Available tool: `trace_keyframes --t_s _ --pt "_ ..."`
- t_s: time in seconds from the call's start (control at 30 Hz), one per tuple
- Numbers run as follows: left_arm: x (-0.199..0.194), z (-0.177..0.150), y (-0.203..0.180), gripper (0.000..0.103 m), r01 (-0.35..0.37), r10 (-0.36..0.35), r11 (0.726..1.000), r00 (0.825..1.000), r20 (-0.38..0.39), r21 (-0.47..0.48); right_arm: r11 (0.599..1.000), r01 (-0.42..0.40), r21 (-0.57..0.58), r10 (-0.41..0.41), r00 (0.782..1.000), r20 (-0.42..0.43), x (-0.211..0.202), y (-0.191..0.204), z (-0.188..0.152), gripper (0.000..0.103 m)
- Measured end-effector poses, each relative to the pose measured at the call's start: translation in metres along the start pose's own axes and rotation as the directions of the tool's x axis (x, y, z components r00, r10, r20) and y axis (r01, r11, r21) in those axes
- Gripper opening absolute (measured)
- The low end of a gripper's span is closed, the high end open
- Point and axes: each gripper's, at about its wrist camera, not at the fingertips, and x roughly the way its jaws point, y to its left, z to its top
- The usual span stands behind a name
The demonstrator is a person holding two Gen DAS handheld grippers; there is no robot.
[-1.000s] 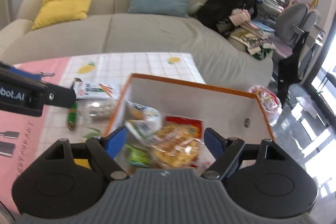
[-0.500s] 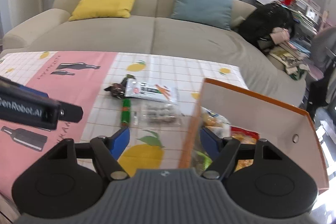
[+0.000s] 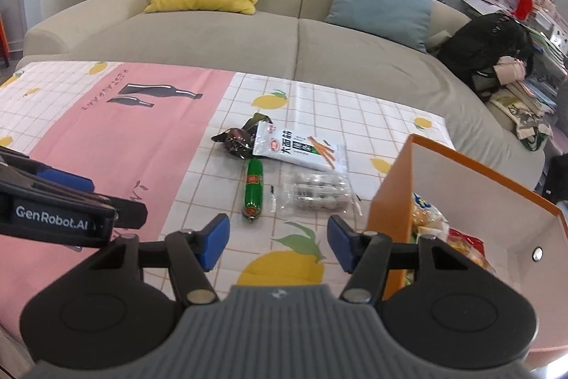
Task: Organize snacks
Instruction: 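Move both open tools back to the remaining snacks on the table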
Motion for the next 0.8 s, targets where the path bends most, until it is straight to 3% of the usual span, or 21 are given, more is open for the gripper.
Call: trace_keyframes --t_s 0.4,0.57,0.8 --pt "0.028 0.028 0.011 0.077 0.059 -0.059 0.998 0.998 -0.007 0.003 0.999 -0.011 -0.040 0.008 0.997 -0.081 0.046 -0.011 0.020 0.055" --pt "0.049 0.043 0.002 0.077 0.089 -0.088 0.996 0.996 -0.031 0.004 0.999 -0.025 -0.035 0.021 0.993 -0.119 0.065 -0.019 0.029 0.045" --pt "0.088 0.061 -0.014 0.063 0.147 -0.151 0.988 0.985 -0.081 -0.052 0.996 -0.041 -0.075 0.029 0.988 -0.150 0.082 -0.035 0.038 0.039"
